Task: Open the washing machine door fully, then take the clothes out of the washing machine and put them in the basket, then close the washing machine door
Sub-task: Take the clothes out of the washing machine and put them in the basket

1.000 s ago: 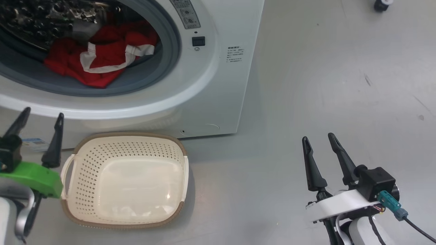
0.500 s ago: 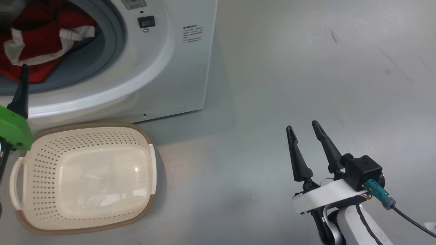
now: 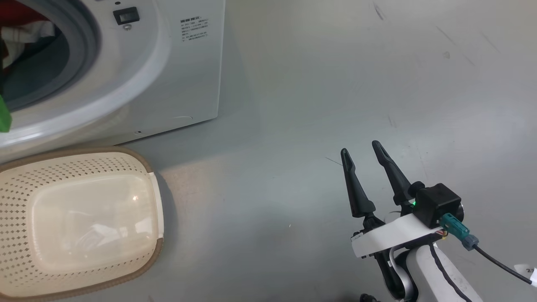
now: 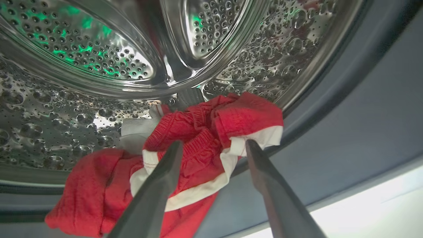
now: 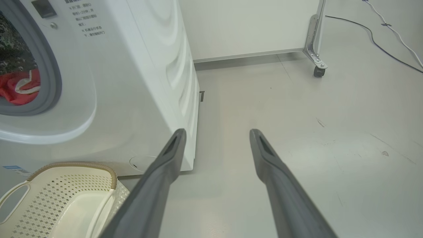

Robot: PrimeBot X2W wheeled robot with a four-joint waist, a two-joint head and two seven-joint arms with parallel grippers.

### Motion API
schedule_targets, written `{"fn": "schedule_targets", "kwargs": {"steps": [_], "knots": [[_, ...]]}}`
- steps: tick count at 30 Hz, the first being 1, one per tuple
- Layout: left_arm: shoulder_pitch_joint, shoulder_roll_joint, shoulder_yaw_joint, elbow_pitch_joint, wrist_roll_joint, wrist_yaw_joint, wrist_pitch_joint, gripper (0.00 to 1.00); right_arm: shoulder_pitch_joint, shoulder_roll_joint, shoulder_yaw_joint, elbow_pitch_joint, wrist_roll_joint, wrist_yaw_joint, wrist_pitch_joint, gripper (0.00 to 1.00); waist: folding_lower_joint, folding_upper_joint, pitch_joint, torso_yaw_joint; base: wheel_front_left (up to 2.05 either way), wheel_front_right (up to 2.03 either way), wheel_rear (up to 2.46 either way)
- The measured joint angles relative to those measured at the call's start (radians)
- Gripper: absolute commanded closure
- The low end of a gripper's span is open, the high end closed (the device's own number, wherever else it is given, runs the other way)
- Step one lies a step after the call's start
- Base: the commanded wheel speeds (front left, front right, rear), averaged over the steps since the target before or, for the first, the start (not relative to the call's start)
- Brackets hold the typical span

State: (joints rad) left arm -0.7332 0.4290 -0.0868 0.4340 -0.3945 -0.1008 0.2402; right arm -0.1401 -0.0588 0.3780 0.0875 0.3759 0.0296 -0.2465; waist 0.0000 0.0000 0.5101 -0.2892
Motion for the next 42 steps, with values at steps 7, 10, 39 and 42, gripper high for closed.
{"fn": "schedule_targets", "kwargs": {"steps": [7, 10, 39, 42], "knots": [[-0.089, 0.021, -0.005, 0.064, 0.019, 0.008, 0.046, 0.00, -0.021, 0.004, 0.011, 0.001, 0.000, 0.000, -0.001, 0.00, 0.0000, 0.0000, 0.036, -0.029, 0.00, 0.00, 0.00], [-0.119, 0.038, -0.009, 0.090, 0.029, 0.008, 0.058, 0.00, -0.030, 0.005, 0.014, 0.001, 0.000, 0.000, -0.001, 0.00, 0.0000, 0.0000, 0.049, -0.039, 0.00, 0.00, 0.00], [-0.267, 0.071, -0.045, 0.299, 0.069, 0.006, 0.128, 0.51, -0.067, 0.012, 0.022, -0.022, 0.004, -0.011, -0.001, 0.00, 0.0000, 0.0000, 0.121, -0.087, 0.00, 0.00, 0.00], [-0.278, 0.063, -0.047, 0.311, 0.069, 0.005, 0.128, 1.00, -0.077, 0.012, 0.024, -0.023, 0.010, -0.015, -0.001, 0.00, 0.0000, 0.0000, 0.123, -0.085, 0.00, 0.00, 0.00]]}}
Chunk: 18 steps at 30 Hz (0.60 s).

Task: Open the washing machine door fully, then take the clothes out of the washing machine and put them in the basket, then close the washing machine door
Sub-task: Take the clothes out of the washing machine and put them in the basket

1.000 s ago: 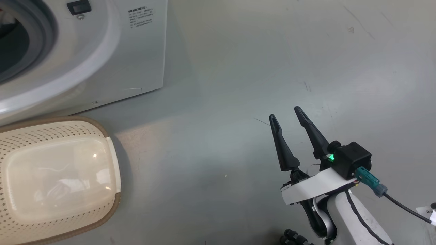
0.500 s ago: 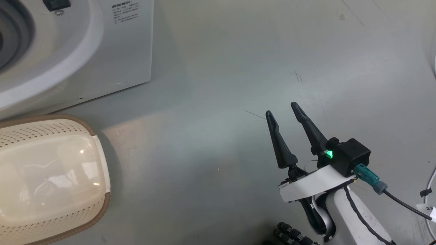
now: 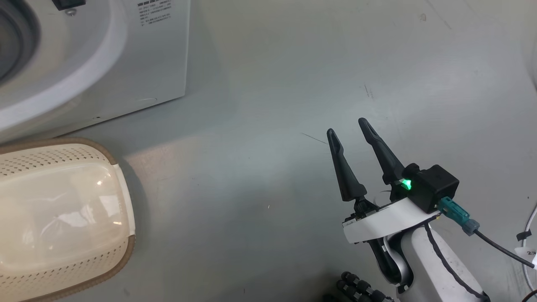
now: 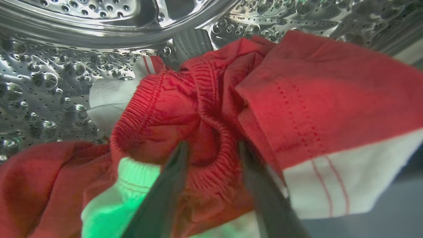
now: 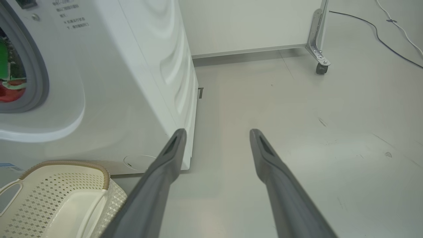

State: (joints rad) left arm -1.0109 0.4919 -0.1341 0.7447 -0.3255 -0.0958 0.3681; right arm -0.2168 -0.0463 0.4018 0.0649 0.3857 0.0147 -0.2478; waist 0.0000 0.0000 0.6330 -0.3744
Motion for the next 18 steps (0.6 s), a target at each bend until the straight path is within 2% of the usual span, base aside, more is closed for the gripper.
{"fn": "schedule_targets", "kwargs": {"steps": [12, 18], "knots": [[-0.003, -0.027, -0.010, 0.061, -0.008, -0.012, -0.077, 1.00, -0.006, 0.000, -0.006, 0.000, 0.001, -0.010, 0.000, 0.00, 0.0000, 0.0000, -0.029, 0.016, 0.00, 0.00, 0.00], [-0.003, -0.058, -0.005, 0.067, -0.021, -0.015, -0.178, 1.00, -0.006, 0.000, -0.020, 0.006, 0.001, -0.017, 0.000, 0.00, 0.0000, 0.0000, -0.060, 0.030, 0.00, 0.00, 0.00]]}}
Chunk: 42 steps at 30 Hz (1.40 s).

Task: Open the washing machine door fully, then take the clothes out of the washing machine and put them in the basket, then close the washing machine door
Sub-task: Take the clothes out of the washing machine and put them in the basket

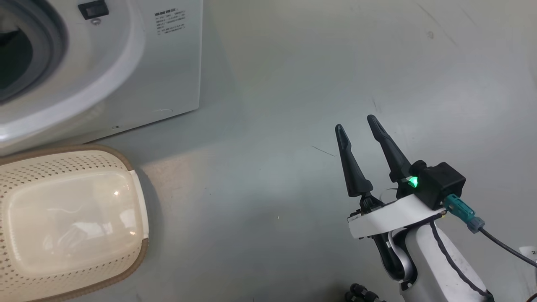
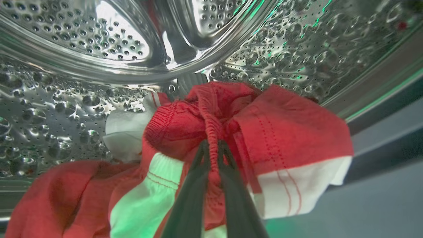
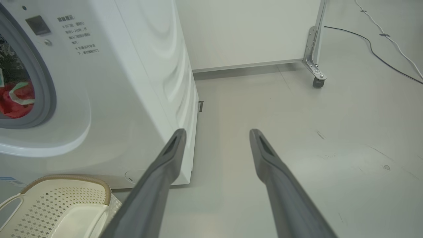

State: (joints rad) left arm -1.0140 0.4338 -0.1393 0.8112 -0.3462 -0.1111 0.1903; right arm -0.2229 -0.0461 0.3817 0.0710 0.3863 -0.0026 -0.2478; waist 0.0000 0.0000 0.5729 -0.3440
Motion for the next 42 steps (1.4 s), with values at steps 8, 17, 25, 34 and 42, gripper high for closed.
{"fn": "schedule_targets", "kwargs": {"steps": [8, 17, 25, 34, 42], "knots": [[0.019, -0.037, -0.004, 0.016, -0.005, -0.001, -0.129, 1.00, 0.000, 0.000, -0.023, 0.016, -0.011, 0.000, 0.000, 0.00, 0.0000, 0.0000, -0.054, 0.032, 0.00, 0.00, 0.00], [0.104, -0.090, -0.026, 0.040, -0.016, -0.009, -0.257, 1.00, 0.005, -0.001, -0.041, 0.044, -0.019, 0.004, -0.005, 0.00, 0.0000, 0.0000, -0.134, 0.075, 0.00, 0.00, 0.00], [0.176, -0.133, -0.052, 0.052, -0.027, -0.010, -0.344, 1.00, 0.041, -0.014, -0.054, 0.069, -0.019, 0.012, -0.005, 0.00, 0.0000, 0.0000, -0.208, 0.113, 0.00, 0.00, 0.00], [0.285, -0.173, -0.087, 0.047, -0.034, -0.013, -0.421, 1.00, 0.090, -0.028, -0.072, 0.086, -0.019, 0.022, -0.005, 0.00, 0.0000, 0.0000, -0.311, 0.173, 0.00, 0.00, 0.00], [0.358, -0.174, -0.094, -0.015, -0.035, -0.013, -0.439, 1.00, 0.127, -0.029, -0.087, 0.087, -0.019, 0.027, -0.005, 0.00, 0.0000, 0.0000, -0.383, 0.212, 0.00, 0.00, 0.00]]}}
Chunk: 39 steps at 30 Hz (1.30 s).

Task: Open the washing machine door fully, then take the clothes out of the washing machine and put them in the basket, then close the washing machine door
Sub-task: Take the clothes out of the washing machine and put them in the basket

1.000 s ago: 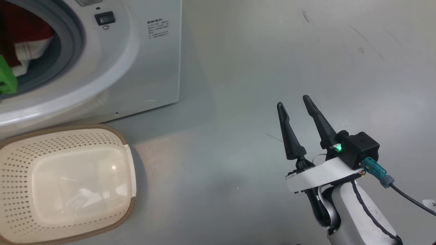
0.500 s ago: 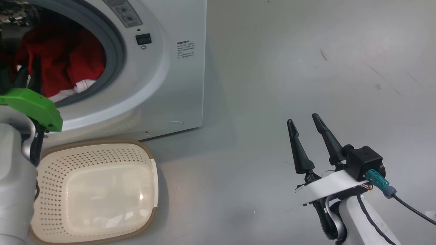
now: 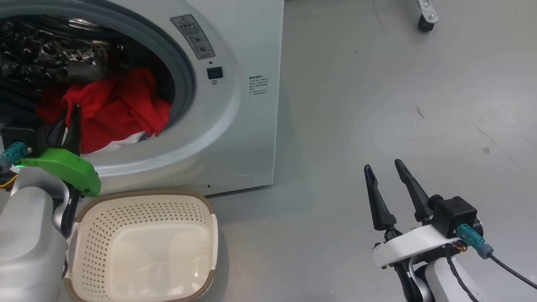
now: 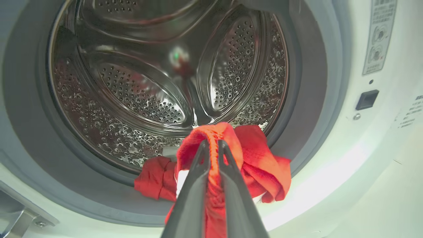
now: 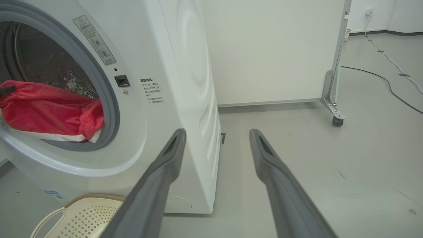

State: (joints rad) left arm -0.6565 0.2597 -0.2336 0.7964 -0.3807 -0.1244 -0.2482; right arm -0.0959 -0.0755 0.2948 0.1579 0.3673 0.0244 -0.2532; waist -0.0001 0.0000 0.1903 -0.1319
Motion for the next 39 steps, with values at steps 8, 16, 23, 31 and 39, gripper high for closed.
{"fn": "schedule_targets", "kwargs": {"steps": [8, 16, 23, 31, 39], "knots": [[0.069, -0.002, 0.012, -0.095, 0.003, 0.000, -0.001, 1.00, 0.028, 0.000, -0.017, -0.007, 0.002, 0.000, 0.000, 0.00, 0.0000, 0.0000, -0.041, 0.033, 0.00, 0.00, 0.00], [0.098, -0.029, 0.064, -0.315, 0.016, 0.018, -0.001, 1.00, 0.044, -0.002, -0.032, -0.019, 0.002, 0.000, 0.000, 0.00, 0.0000, 0.0000, -0.065, 0.062, 0.00, 0.00, 0.00], [0.146, -0.044, 0.083, -0.466, 0.048, 0.033, -0.004, 1.00, 0.047, -0.002, -0.029, -0.021, 0.002, 0.002, 0.000, 0.00, 0.0000, 0.0000, -0.084, 0.080, 0.00, 0.00, 0.00], [0.182, -0.050, 0.109, -0.616, 0.067, 0.050, -0.004, 1.00, 0.064, -0.002, -0.029, -0.021, 0.001, 0.006, 0.000, 0.00, 0.0000, 0.0000, -0.091, 0.086, 0.00, 0.00, 0.00], [0.249, -0.063, 0.130, -0.686, 0.067, 0.066, -0.010, 1.00, 0.065, -0.002, -0.029, -0.022, 0.001, 0.009, 0.000, 0.00, 0.0000, 0.0000, -0.092, 0.089, 0.00, 0.00, 0.00]]}}
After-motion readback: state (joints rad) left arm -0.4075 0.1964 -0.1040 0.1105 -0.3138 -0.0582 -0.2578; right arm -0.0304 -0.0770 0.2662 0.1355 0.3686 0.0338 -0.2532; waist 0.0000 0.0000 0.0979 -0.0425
